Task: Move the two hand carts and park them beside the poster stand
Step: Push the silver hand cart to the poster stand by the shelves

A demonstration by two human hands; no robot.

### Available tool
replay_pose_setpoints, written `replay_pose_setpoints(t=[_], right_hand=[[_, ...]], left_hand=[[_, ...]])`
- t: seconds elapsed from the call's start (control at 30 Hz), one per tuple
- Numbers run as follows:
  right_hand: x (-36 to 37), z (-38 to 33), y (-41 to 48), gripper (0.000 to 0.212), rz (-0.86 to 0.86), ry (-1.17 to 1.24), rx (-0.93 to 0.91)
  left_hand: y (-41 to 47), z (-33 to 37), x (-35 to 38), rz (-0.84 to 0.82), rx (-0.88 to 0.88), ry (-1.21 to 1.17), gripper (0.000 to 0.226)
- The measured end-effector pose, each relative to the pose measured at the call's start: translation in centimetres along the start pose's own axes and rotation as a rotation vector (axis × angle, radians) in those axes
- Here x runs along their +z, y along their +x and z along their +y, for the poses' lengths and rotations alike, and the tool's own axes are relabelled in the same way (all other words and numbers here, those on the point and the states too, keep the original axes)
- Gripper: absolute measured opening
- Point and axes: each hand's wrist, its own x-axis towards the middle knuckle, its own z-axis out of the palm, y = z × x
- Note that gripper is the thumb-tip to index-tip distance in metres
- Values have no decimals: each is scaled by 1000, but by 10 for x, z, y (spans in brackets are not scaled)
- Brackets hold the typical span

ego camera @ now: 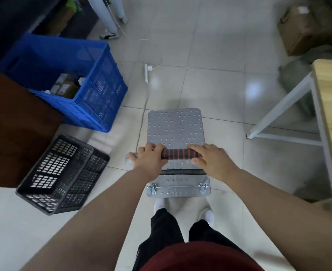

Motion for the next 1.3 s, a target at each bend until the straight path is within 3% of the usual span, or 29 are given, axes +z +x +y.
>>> replay_pose_setpoints(t=[0.67,0.9,1.3], right_hand=[[-19,-44,142,36,59,60,121],[-50,-18,199,42,103,24,104],[-110,49,284,42,69,-5,122]], left_hand=[[149,-69,-91,-81,143,167,27],[213,-48,-118,-55,89,232,29],[304,6,-151,-39,75,130,26]])
